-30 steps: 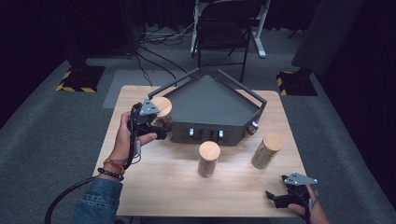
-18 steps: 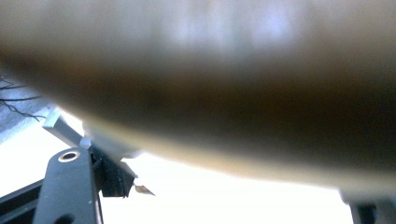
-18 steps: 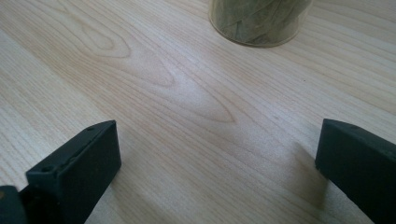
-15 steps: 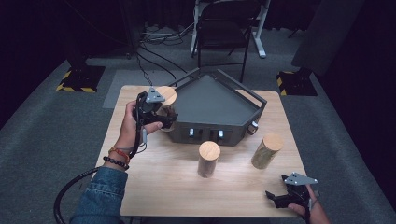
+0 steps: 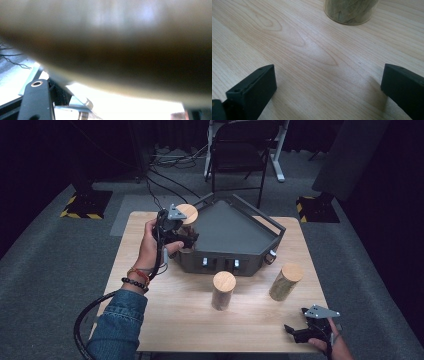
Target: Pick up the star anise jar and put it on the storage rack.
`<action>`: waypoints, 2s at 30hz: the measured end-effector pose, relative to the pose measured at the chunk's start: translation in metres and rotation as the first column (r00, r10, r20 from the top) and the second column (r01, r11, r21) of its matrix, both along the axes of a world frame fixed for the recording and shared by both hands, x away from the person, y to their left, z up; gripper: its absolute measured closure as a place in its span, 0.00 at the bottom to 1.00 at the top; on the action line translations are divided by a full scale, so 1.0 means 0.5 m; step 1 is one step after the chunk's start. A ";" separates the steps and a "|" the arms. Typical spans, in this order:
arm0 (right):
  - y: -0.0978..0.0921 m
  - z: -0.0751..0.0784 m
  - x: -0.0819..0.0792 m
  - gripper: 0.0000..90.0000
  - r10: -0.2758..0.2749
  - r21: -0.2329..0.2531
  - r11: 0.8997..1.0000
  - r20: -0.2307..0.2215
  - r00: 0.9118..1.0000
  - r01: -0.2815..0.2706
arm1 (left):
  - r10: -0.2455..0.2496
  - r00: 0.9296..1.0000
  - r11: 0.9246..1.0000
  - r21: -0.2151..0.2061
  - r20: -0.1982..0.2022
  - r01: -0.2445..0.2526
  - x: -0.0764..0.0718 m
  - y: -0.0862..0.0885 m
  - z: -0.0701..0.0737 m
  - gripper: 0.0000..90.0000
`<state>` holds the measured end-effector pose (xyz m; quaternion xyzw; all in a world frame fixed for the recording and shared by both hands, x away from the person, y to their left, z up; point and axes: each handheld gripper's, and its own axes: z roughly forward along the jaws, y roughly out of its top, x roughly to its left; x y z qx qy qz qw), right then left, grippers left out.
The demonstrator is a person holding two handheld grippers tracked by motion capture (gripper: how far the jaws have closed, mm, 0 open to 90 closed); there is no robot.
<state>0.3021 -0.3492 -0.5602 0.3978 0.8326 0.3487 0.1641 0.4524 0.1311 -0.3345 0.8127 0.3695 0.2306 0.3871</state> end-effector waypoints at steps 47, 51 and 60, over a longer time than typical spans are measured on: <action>0.000 0.000 0.000 0.00 -0.001 0.001 1.000 0.000 1.000 0.001 | 0.063 0.995 0.998 0.002 -0.082 -0.063 0.113 -0.090 -0.045 0.27; 0.000 0.000 0.000 0.00 -0.001 0.000 1.000 0.000 1.000 0.001 | 0.070 0.993 0.998 0.010 -0.094 -0.069 0.117 -0.093 -0.056 0.27; 0.000 0.000 0.000 0.00 0.000 0.001 1.000 0.000 1.000 0.000 | 0.086 0.991 0.996 -0.003 -0.101 -0.087 0.122 -0.086 -0.065 0.27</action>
